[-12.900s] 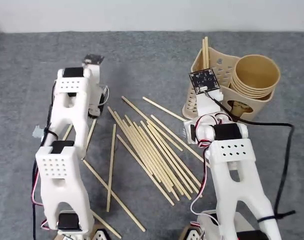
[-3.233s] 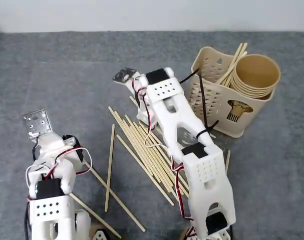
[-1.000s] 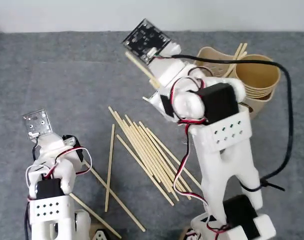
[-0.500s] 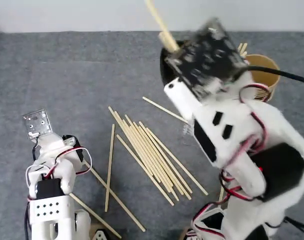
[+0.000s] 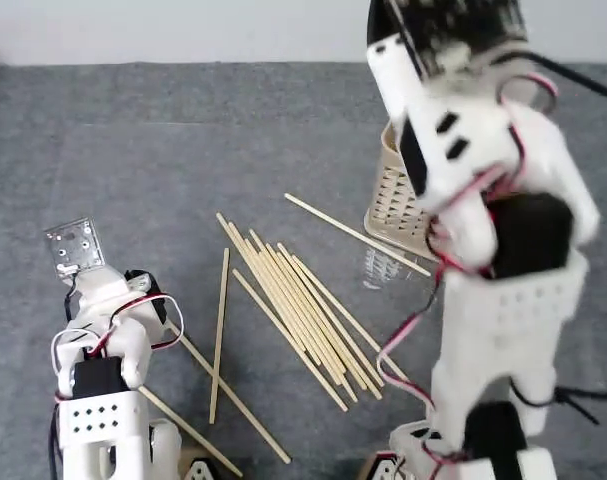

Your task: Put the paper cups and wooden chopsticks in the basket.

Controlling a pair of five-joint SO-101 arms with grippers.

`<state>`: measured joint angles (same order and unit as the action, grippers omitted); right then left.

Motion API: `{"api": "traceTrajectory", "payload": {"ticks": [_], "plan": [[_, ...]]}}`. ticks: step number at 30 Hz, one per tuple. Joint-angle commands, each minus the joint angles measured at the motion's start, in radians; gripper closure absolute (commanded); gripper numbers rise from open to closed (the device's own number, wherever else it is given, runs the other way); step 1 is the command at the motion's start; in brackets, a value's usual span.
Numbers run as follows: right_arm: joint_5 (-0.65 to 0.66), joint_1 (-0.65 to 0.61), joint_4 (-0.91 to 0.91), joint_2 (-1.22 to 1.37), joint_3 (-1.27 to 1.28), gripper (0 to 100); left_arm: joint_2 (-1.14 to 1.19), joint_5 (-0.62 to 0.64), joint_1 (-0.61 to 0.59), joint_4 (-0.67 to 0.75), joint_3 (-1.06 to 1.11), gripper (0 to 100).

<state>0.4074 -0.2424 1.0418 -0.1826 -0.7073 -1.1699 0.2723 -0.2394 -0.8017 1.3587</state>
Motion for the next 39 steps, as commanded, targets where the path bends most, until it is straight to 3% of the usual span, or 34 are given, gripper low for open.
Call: {"api": "traceTrajectory", "payload": {"ticks": [1, 5, 13, 18, 28, 33, 39], "plan": [[-0.08, 0.059, -0.053, 0.062, -0.031, 99.0, -0.02, -0.012, 0.0, 0.02, -0.004, 98], [-0.147, 0.114, -0.074, 0.148, -0.031, 99.0, -0.02, -0.012, 0.0, 0.02, -0.004, 98], [-0.155, 0.147, -0.074, 0.2, 0.063, 99.0, -0.02, -0.012, 0.0, 0.02, -0.004, 98], [-0.153, 0.148, -0.259, 0.101, 0.341, 99.0, -0.02, -0.012, 0.0, 0.02, -0.004, 98], [-0.146, 0.15, -0.802, -0.318, 1.16, 99.0, -0.02, -0.012, 0.0, 0.02, -0.004, 98], [-0.146, 0.154, -0.848, -0.427, 1.339, 99.0, -0.02, -0.012, 0.0, 0.02, -0.004, 98], [-0.153, 0.166, -0.822, -0.43, 1.378, 98.7, -0.02, -0.012, 0.0, 0.02, -0.002, 98]]}}
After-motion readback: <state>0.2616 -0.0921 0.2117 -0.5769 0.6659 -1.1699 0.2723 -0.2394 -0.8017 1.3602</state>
